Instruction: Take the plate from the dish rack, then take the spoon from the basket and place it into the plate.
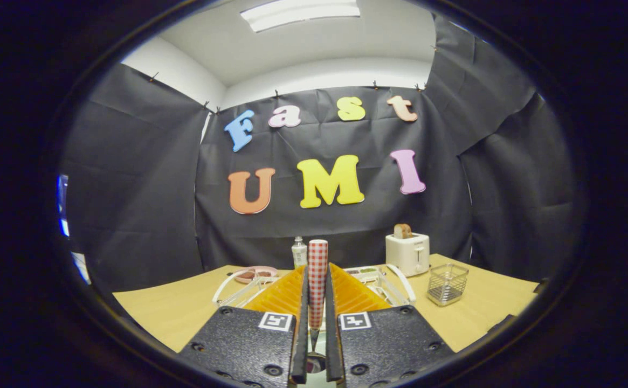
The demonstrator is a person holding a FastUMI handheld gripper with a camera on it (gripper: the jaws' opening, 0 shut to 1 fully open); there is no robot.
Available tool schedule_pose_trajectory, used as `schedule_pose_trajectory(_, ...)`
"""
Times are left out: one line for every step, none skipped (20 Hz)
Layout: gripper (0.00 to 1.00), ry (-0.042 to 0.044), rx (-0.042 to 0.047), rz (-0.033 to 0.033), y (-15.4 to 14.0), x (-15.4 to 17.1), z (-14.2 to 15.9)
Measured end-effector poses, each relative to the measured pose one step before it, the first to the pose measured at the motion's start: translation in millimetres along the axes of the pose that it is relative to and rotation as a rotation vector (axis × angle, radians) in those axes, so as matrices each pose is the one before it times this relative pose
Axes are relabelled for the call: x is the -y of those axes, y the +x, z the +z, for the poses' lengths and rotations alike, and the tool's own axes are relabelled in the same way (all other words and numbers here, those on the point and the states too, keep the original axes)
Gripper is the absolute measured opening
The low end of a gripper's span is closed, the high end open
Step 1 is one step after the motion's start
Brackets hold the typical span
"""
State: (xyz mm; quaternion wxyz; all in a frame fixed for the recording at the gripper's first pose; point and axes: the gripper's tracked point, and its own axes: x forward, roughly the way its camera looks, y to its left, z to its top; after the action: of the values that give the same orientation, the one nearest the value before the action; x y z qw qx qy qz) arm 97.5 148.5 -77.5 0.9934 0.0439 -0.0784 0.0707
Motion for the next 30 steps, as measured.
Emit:
schedule_pose_trajectory(0.19,-0.00045,-0.02205,-0.00209,1.37,-1.2,-11.72)
schedule_pose_trajectory(0.19,0.00007,-0.02237,-0.00643,0.31,2.15,-10.54)
schedule_pose_trajectory(0.19,0.01406,-0.01201,-0.00124,1.44,1.41,-5.74)
schedule_pose_trajectory(0.19,0.01224,-0.00815,0.00147,-0.77,0.89,-4.15)
schedule_pose_trajectory(0.19,0.00737,-0.01866,-0.00829,0.31,3.45,-5.1)
schedule_pose_trajectory(0.19,-0.00057,-0.01185,-0.00308,1.6,3.49,-4.45)
schedule_pose_trajectory(0.2,-0.0028,-0.00686,-0.01038,-0.07,2.8,-1.09)
schedule_pose_trajectory(0.2,-0.00328,-0.00909,-0.01347,-1.43,6.82,-1.27)
schedule_pose_trajectory(0.22,-0.00056,-0.01585,0.00036,-1.28,4.68,-1.83)
schedule_pose_trajectory(0.24,-0.00268,-0.01757,-0.00657,-1.77,3.33,-3.16)
schedule_pose_trajectory(0.29,-0.00006,-0.01124,-0.01118,-0.94,6.34,0.42)
schedule_pose_trajectory(0.29,0.00372,-0.01106,0.00306,-2.11,3.99,2.56)
schedule_pose_trajectory(0.3,0.00697,-0.01013,0.00238,-1.4,3.58,1.46)
schedule_pose_trajectory(0.31,0.00474,-0.0086,-0.00605,-1.11,7.02,1.25)
schedule_pose_trajectory(0.35,0.00881,0.00138,-0.00266,-2.53,5.85,3.13)
schedule_pose_trajectory(0.34,0.00326,0.00431,-0.01027,-3.77,6.69,3.35)
schedule_pose_trajectory(0.35,-0.00273,0.00081,-0.01181,-2.8,6.89,3.11)
schedule_pose_trajectory(0.35,-0.00821,-0.00675,-0.01288,-2.24,7.45,2.27)
schedule_pose_trajectory(0.35,-0.00389,-0.00633,-0.01031,-1.46,5.92,2.04)
schedule_pose_trajectory(0.35,-0.00477,-0.00618,-0.00102,-3.86,4.71,2.82)
schedule_pose_trajectory(0.36,-0.00152,-0.00618,-0.00198,-2.07,3.63,2.59)
schedule_pose_trajectory(0.37,-0.00004,-0.00503,-0.00388,-3.4,5.68,2.72)
schedule_pose_trajectory(0.4,0.00236,-0.00017,-0.00153,-4.58,5.52,3.89)
schedule_pose_trajectory(0.42,0.00055,-0.00171,-0.00679,-3.59,5.76,3.68)
schedule_pose_trajectory(0.48,0.00391,0.00136,-0.00779,-4.97,6.42,4.53)
schedule_pose_trajectory(0.49,0.00314,0.00064,-0.00598,-4.6,4.92,4.41)
schedule_pose_trajectory(0.54,0.00352,0.00472,0.00186,-4.69,2.47,6.65)
schedule_pose_trajectory(0.66,0.00342,-0.00109,0.00677,-6.24,1.33,4.99)
schedule_pose_trajectory(0.78,-0.00418,-0.00362,-0.01015,-4.68,5.68,3.46)
schedule_pose_trajectory(0.91,-0.00247,0.0085,-0.00477,-6.25,4.69,7.86)
